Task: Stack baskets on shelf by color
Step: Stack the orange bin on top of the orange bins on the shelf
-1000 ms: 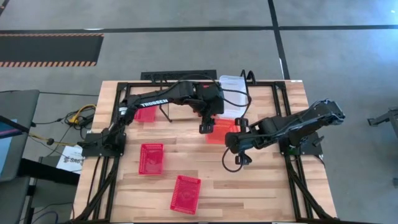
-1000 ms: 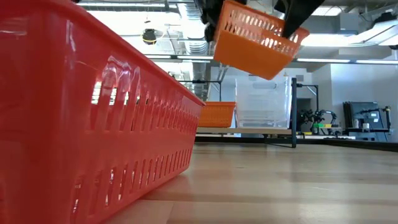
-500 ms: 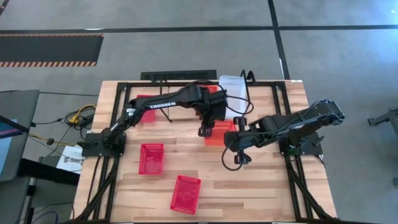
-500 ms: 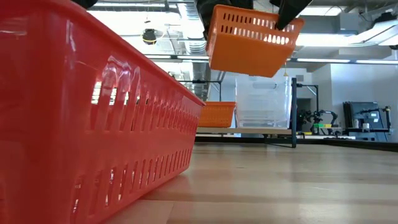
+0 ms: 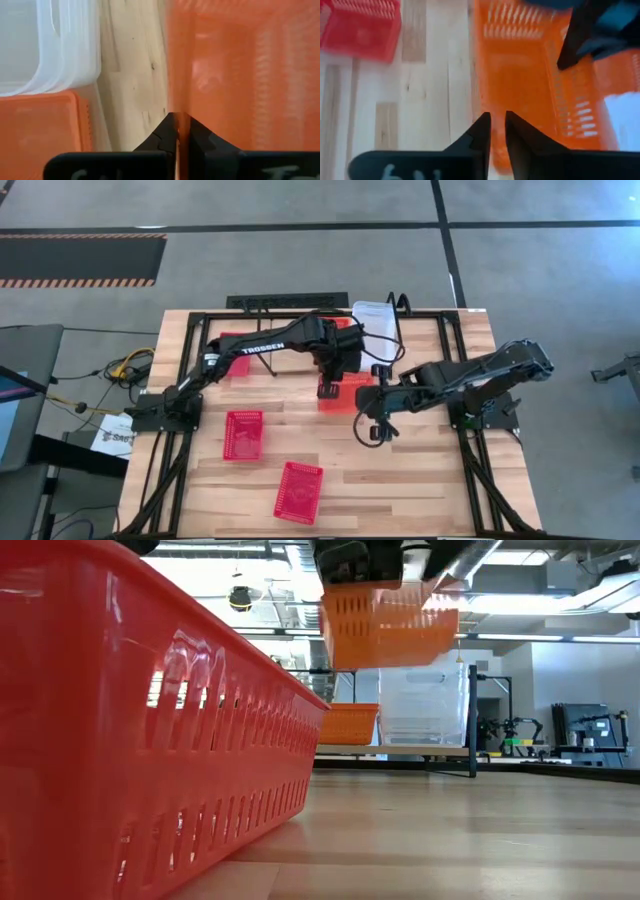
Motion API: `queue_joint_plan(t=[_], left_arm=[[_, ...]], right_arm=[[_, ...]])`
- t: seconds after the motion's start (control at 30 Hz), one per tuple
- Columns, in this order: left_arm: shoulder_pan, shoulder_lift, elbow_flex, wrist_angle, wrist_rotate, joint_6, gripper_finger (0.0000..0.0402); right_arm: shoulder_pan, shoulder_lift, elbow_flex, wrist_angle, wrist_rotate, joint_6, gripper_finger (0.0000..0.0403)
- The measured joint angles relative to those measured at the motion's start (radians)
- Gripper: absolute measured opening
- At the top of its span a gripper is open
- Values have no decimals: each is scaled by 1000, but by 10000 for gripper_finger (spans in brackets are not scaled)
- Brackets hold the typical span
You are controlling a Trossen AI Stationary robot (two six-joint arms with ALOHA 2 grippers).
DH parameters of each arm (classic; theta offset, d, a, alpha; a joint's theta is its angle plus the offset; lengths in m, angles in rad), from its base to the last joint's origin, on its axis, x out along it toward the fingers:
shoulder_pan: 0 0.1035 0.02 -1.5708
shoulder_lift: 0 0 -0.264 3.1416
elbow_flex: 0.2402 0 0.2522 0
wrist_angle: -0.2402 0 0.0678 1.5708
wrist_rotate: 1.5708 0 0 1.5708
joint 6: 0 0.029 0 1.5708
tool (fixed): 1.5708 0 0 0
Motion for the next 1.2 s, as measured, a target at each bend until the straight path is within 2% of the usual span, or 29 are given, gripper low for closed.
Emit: queue_joint_plan(t=[0.13,0.27,0.37,0.43,0.6,0.73,0.8,0.93,1.07,1.2], left_arm=[[-1,1,-1,5,13,-25,1],[14,-2,-1,7,10,-89,1],[30,-4,0,-26,13,-173,1],[38,-4,0,-99,13,-185,1],[35,-5,0,-239,-66,-184,0],[25,-25,0,-232,-40,-190,0],[20,-45,1,-232,-38,-191,0],[19,-87,1,-231,-93,-215,0],[35,-160,1,-219,-189,-302,0],[50,-220,1,-183,-353,-486,0]], right_arm=[[-29,-6,58,14,17,-23,114],[-52,-2,92,-5,-31,-19,148],[-67,-3,129,-36,-34,3,157],[-74,-2,160,-78,19,9,156],[-74,-11,295,-271,309,66,129],[-74,-10,445,-508,486,185,93],[-75,-13,513,-573,529,239,68],[-75,-73,574,-566,531,161,12],[-81,-179,602,-563,603,139,11],[-98,-294,601,-568,743,131,5]])
